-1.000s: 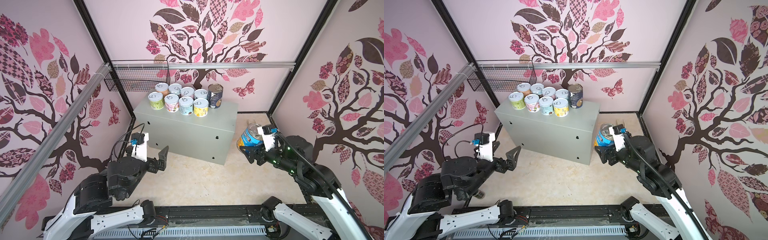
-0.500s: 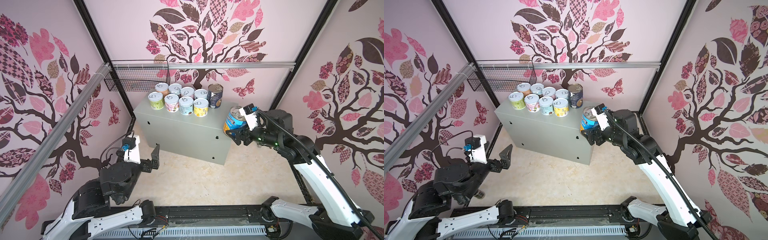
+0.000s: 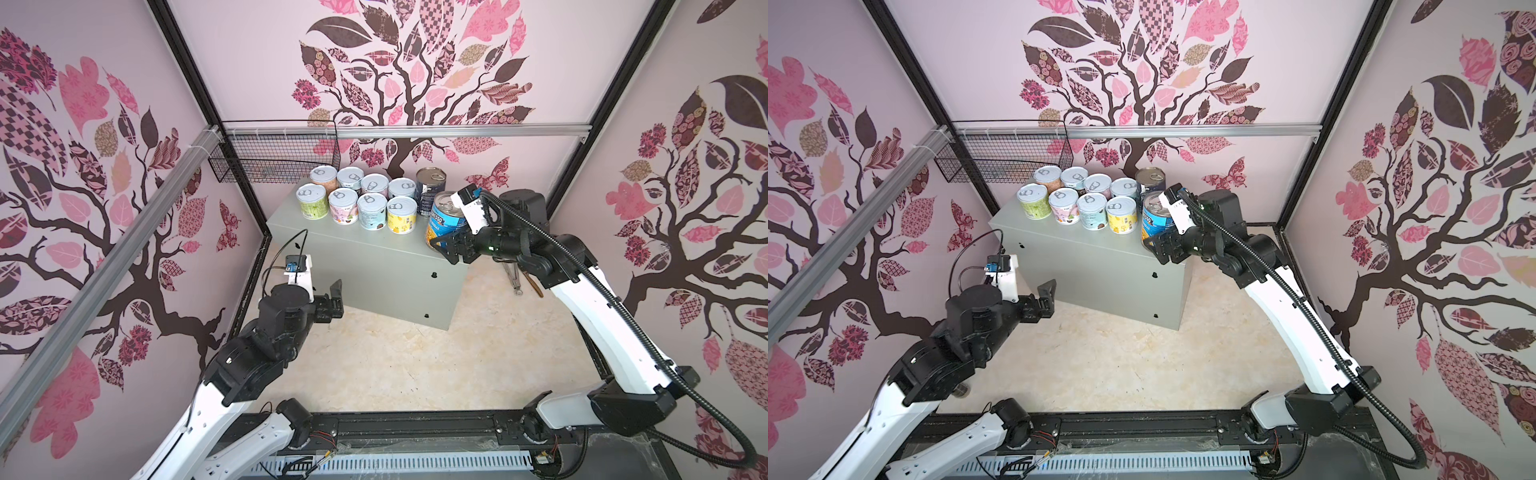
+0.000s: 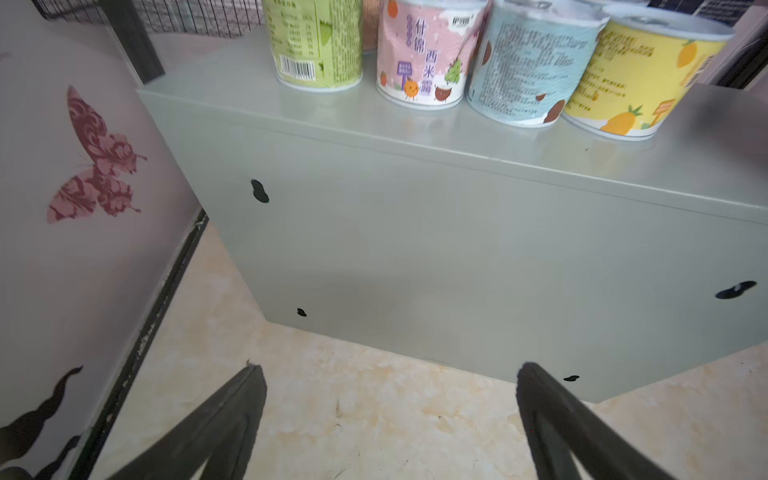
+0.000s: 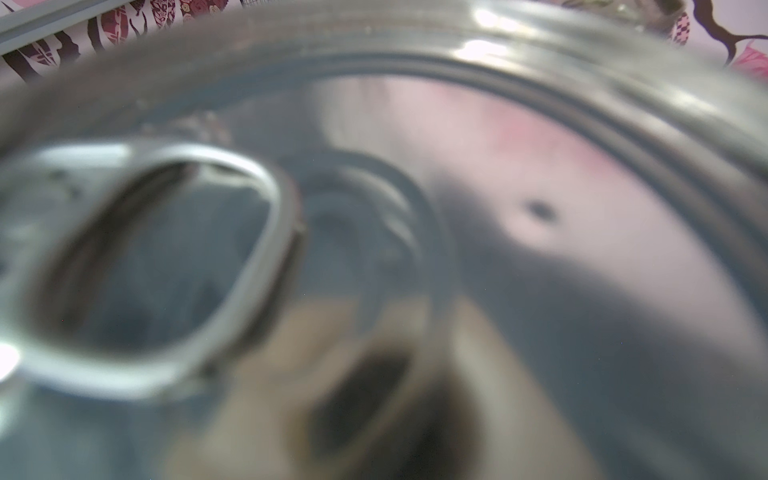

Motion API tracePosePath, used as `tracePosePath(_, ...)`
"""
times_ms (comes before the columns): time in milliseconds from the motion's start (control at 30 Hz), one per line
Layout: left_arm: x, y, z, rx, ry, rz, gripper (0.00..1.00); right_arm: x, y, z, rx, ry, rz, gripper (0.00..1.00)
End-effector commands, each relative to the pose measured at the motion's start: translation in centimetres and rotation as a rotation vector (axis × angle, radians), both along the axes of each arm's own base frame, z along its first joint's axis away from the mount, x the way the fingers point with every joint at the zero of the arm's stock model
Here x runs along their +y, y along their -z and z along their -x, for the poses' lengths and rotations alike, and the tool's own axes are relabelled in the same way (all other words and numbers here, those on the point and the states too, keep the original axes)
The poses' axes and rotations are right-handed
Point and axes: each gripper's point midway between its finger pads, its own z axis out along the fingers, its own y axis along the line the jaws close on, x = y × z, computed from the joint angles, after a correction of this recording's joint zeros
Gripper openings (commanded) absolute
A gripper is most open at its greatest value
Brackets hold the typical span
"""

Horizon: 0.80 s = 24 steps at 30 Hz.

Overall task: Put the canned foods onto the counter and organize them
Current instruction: 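Set the blue can beside the can group while the left gripper rises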

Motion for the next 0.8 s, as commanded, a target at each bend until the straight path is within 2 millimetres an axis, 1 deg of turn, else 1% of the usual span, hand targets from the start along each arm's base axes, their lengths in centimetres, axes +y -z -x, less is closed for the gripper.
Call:
tracePosePath(0, -1.7, 0.3, -0.1, 0.010, 0.060, 0.127, 0.98, 0.8, -6.7, -0.6, -0.208, -0.035, -0.094, 0.36)
tracePosePath(167, -2.1, 2.8, -0.5, 0.034, 0.044, 0.158, 0.98, 1.5, -5.9, -1.9, -0.194, -0.042, -0.062, 0.36)
tracePosePath(233, -2.1, 3.3, -0.4, 0.037, 0.050, 0.162, 0.97, 1.7, -5.9, -2.3, -0.197, -0.045, -0.057, 0.36)
tracePosePath(367, -1.5, 3.6, -0.4, 0.028, 0.033, 0.138, 0.97, 1.8, -5.7, -3.4, -0.207, -0.022, -0.036, 0.36)
tracePosePath(533, -1.7, 4.1, -0.5, 0.044, 0.038, 0.122, 0.97, 2.1, -4.5, -5.3, -0.183, 0.010, 0.011, 0.36)
tracePosePath(767, -1.5, 4.5, -0.6, 0.049, 0.032, 0.095, 0.97, 2.1, -4.3, -6.0, -0.184, 0.021, 0.033, 0.37)
